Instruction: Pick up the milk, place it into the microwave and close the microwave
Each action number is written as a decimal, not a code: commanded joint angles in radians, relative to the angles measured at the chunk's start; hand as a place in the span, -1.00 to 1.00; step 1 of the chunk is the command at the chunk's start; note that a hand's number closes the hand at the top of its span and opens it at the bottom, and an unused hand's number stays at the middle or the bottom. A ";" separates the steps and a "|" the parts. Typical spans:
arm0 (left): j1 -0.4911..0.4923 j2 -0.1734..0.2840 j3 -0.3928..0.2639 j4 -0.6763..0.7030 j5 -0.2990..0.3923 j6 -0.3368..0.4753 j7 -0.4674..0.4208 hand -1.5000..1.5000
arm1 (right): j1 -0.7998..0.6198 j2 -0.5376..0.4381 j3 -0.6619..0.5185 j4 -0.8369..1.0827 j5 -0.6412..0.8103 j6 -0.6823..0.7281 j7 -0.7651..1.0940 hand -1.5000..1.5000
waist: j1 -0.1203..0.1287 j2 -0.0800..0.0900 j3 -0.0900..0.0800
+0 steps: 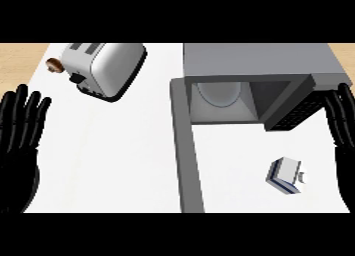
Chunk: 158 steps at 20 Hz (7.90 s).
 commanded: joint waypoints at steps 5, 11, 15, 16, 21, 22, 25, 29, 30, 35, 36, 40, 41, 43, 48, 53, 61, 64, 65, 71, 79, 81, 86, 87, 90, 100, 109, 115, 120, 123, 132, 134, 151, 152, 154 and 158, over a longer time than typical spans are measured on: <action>-0.080 0.038 0.100 -0.011 0.046 0.011 0.040 -1.00 | 0.098 0.079 0.092 -0.111 0.184 -0.163 -0.014 -1.00 | 0.015 0.018 -0.006; 0.077 0.003 0.137 -0.007 0.135 -0.020 0.016 -1.00 | 0.189 0.080 0.281 -0.109 0.294 -0.254 0.023 -1.00 | 0.021 0.018 -0.006; 0.078 0.051 0.229 -0.085 0.228 -0.040 0.102 -1.00 | 0.182 0.081 0.328 -0.169 0.360 -0.274 0.128 -1.00 | 0.022 0.017 -0.006; 0.153 -0.022 0.137 -0.112 0.140 -0.022 0.054 -1.00 | 0.188 0.077 0.256 -0.223 0.326 -0.236 0.174 -1.00 | 0.021 0.017 -0.006; 0.221 0.036 0.239 -0.164 0.261 -0.115 0.076 -1.00 | 0.223 0.081 0.283 -0.178 0.411 -0.320 0.151 -1.00 | 0.023 0.018 -0.006; 0.272 0.004 0.235 -0.159 0.256 -0.130 0.023 -1.00 | 0.332 0.081 0.321 -0.234 0.432 -0.327 0.102 -1.00 | 0.021 0.016 -0.006; 0.297 0.012 0.267 -0.249 0.303 -0.143 0.077 -1.00 | 0.323 0.081 0.257 -0.162 0.356 -0.341 0.083 -1.00 | 0.023 0.017 -0.005; 0.315 -0.004 0.304 -0.243 0.338 -0.167 0.085 -1.00 | 0.375 0.062 0.252 -0.126 0.308 -0.321 -0.002 -1.00 | 0.021 0.017 -0.005; 0.336 0.030 0.347 -0.292 0.403 -0.187 0.118 -1.00 | 0.310 0.041 0.166 -0.100 0.254 -0.298 0.023 -1.00 | 0.026 0.017 -0.005; 0.391 -0.033 0.337 -0.302 0.375 -0.228 0.085 -1.00 | 0.368 0.072 0.184 0.033 0.223 -0.332 -0.133 -1.00 | 0.024 0.017 -0.005; 0.402 0.004 0.419 -0.224 0.459 -0.280 0.037 -1.00 | 0.388 0.080 0.186 0.096 0.186 -0.360 -0.234 -1.00 | 0.025 0.016 -0.005; 0.365 -0.009 0.418 -0.200 0.425 -0.289 0.042 -1.00 | 0.342 0.080 0.119 0.136 0.168 -0.354 -0.170 -1.00 | 0.022 0.018 -0.005; 0.395 -0.030 0.407 -0.275 0.428 -0.261 0.089 -1.00 | 0.388 0.051 0.079 0.141 0.111 -0.308 -0.220 -1.00 | 0.021 0.017 -0.005; 0.391 -0.055 0.369 -0.276 0.370 -0.275 0.071 -1.00 | 0.397 0.032 0.025 0.155 0.070 -0.291 -0.238 -1.00 | 0.019 0.017 -0.005; 0.424 -0.023 0.473 -0.248 0.476 -0.346 0.044 -1.00 | 0.396 0.059 -0.016 0.343 0.049 -0.318 -0.399 -1.00 | 0.022 0.017 -0.005; 0.411 -0.031 0.474 -0.252 0.486 -0.360 0.088 -1.00 | 0.309 0.057 -0.080 0.530 -0.001 -0.290 -0.499 -1.00 | 0.024 0.018 -0.005; 0.416 -0.020 0.552 -0.248 0.552 -0.395 0.075 -1.00 | 0.217 0.010 -0.183 0.809 -0.074 -0.193 -0.672 -1.00 | 0.028 0.018 -0.005; 0.427 -0.051 0.532 -0.321 0.551 -0.370 0.147 -1.00 | 0.265 0.036 -0.157 0.810 -0.054 -0.193 -0.706 -1.00 | 0.024 0.018 -0.005; 0.385 -0.036 0.553 -0.246 0.536 -0.386 0.093 -1.00 | 0.174 0.017 -0.186 0.896 -0.049 -0.210 -0.724 -1.00 | 0.025 0.018 -0.005; 0.414 -0.026 0.580 -0.327 0.592 -0.375 0.174 -1.00 | 0.084 0.017 -0.238 1.126 -0.054 -0.213 -0.865 -1.00 | 0.030 0.019 -0.004; 0.412 -0.060 0.577 -0.308 0.552 -0.399 0.146 -1.00 | -0.056 -0.079 -0.293 1.341 -0.062 -0.183 -0.926 -1.00 | 0.028 0.019 -0.004; 0.397 -0.041 0.593 -0.263 0.581 -0.427 0.143 -1.00 | -0.097 -0.081 -0.297 1.417 -0.072 -0.152 -0.968 1.00 | 0.028 0.019 -0.005; 0.340 -0.068 0.546 -0.194 0.497 -0.419 0.113 -1.00 | -0.155 -0.073 -0.270 1.502 -0.039 -0.132 -1.066 1.00 | 0.026 0.021 -0.004; 0.367 -0.030 0.600 -0.225 0.561 -0.418 0.126 -1.00 | -0.158 -0.061 -0.255 1.533 0.016 -0.215 -1.131 1.00 | 0.034 0.021 -0.004; 0.368 -0.061 0.587 -0.219 0.542 -0.445 0.114 -1.00 | -0.198 -0.067 -0.287 1.530 -0.009 -0.245 -1.139 1.00 | 0.029 0.020 -0.005; 0.368 -0.055 0.568 -0.277 0.564 -0.420 0.157 -1.00 | -0.433 -0.126 -0.159 1.614 0.067 0.024 -1.077 1.00 | 0.039 0.023 -0.003; 0.399 -0.066 0.625 -0.221 0.576 -0.485 0.107 -1.00 | -0.378 -0.023 -0.058 1.383 0.042 0.147 -0.957 1.00 | 0.018 0.013 -0.006; 0.398 -0.065 0.662 -0.253 0.619 -0.456 0.162 -1.00 | -0.352 -0.053 -0.038 1.118 0.039 0.082 -0.734 1.00 | 0.022 0.016 -0.006; 0.413 -0.029 0.702 -0.264 0.700 -0.452 0.199 -1.00 | -0.359 0.007 -0.010 1.023 0.078 -0.026 -0.636 1.00 | 0.027 0.017 -0.005; 0.396 -0.027 0.710 -0.179 0.668 -0.496 0.147 -1.00 | -0.449 0.052 0.012 1.022 0.113 -0.093 -0.532 1.00 | 0.027 0.017 -0.006; 0.350 -0.028 0.691 -0.176 0.625 -0.473 0.168 -1.00 | -0.777 -0.004 -0.036 1.364 0.248 -0.233 -0.497 1.00 | 0.038 0.023 -0.005; 0.400 -0.048 0.698 -0.176 0.640 -0.545 0.125 -1.00 | -0.844 0.024 -0.043 1.483 0.290 -0.326 -0.507 1.00 | 0.070 0.030 -0.005; 0.294 -0.019 0.652 -0.112 0.598 -0.530 0.139 -1.00 | -1.086 -0.104 -0.132 1.840 0.367 -0.633 -0.581 1.00 | 0.122 0.062 -0.004; 0.293 0.013 0.668 -0.119 0.618 -0.522 0.157 -1.00 | -1.095 -0.108 -0.134 1.836 0.368 -0.646 -0.605 1.00 | 0.126 0.061 -0.003; 0.273 0.016 0.658 -0.072 0.597 -0.542 0.140 -1.00 | -1.077 -0.112 -0.126 1.871 0.383 -0.671 -0.627 1.00 | 0.128 0.069 -0.003; 0.239 0.012 0.646 -0.063 0.577 -0.529 0.134 -1.00 | -1.078 -0.134 -0.121 1.910 0.406 -0.736 -0.644 1.00 | 0.137 0.081 -0.002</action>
